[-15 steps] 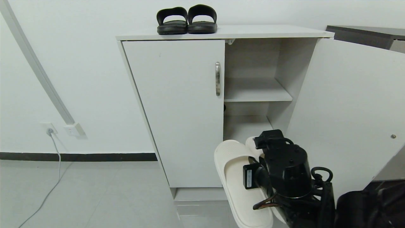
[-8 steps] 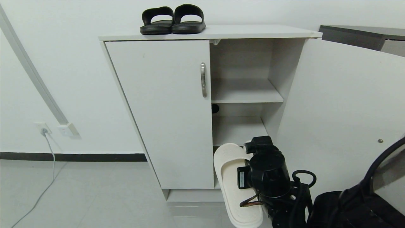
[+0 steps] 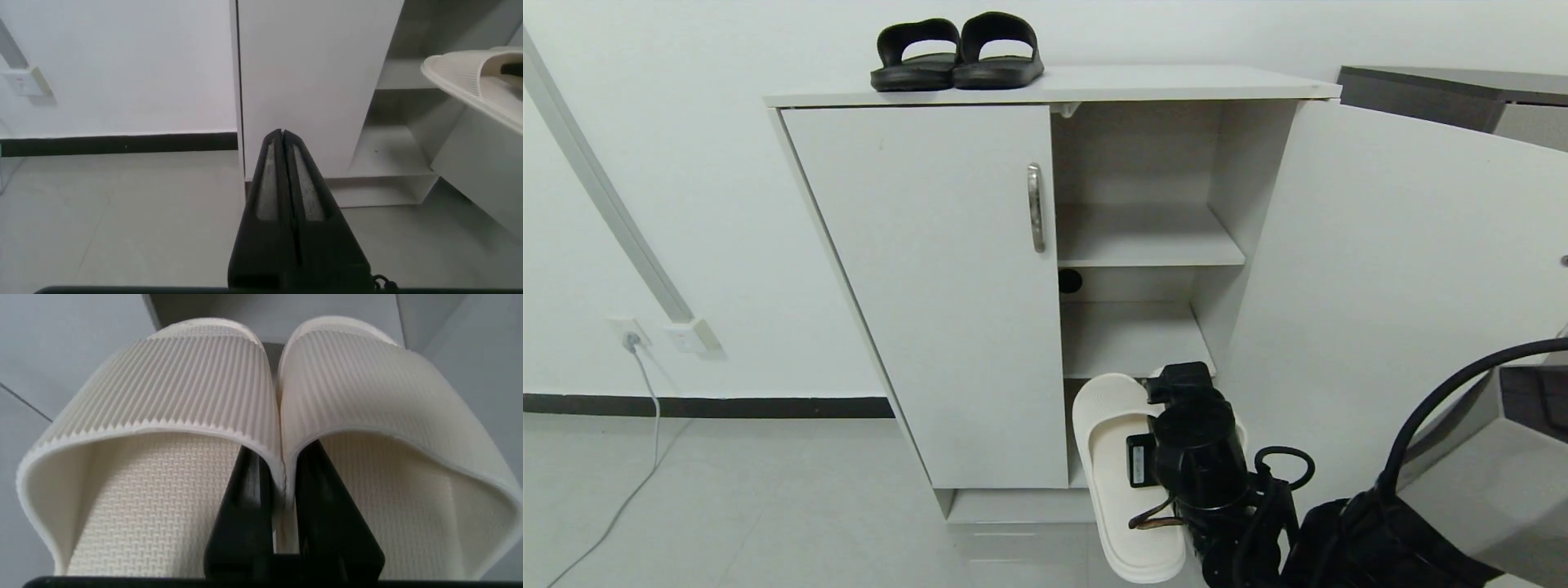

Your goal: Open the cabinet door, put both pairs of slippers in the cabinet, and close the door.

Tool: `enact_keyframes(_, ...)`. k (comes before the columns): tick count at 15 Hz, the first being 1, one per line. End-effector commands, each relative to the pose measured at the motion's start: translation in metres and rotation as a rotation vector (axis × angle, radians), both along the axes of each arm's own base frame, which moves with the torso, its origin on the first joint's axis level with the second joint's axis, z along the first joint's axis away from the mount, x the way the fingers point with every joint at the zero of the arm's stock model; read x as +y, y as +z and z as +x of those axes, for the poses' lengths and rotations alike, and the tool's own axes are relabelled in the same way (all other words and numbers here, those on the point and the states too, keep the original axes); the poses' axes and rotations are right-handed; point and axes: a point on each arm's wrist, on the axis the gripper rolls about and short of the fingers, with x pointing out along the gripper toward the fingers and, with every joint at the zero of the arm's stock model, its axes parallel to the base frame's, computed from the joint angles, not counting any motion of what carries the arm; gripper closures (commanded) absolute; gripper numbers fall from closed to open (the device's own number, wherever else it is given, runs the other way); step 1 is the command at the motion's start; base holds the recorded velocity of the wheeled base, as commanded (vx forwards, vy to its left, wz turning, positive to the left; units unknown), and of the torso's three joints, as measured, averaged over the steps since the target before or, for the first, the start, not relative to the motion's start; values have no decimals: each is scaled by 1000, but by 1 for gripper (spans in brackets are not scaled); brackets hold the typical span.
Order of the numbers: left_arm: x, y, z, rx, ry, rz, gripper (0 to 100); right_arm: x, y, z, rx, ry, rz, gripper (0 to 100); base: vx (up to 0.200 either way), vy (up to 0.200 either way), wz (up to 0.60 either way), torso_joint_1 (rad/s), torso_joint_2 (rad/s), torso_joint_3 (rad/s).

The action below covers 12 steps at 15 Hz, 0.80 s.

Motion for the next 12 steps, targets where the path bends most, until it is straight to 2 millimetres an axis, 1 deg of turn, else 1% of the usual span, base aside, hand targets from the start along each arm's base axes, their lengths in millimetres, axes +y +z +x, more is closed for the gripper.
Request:
enact_keyframes(1, 0, 0, 0, 2, -1, 0, 100, 0, -8, 6, 12, -11, -14, 100, 0, 0, 0, 0, 0, 0)
enact_keyframes(6, 0, 0, 0, 2, -1, 0, 100, 3, -15, 16, 15, -26, -16, 100, 0, 0, 0, 0, 0, 0)
enact_keyframes(8, 0, 0, 0, 2, -1, 0, 100, 4, -17, 17, 17, -27, -17, 100, 0, 0, 0, 0, 0, 0)
enact_keyframes(12, 0, 0, 0, 2, -1, 2, 100, 2, -19, 23, 20, -37, -18, 100, 0, 0, 0, 1, 4, -162)
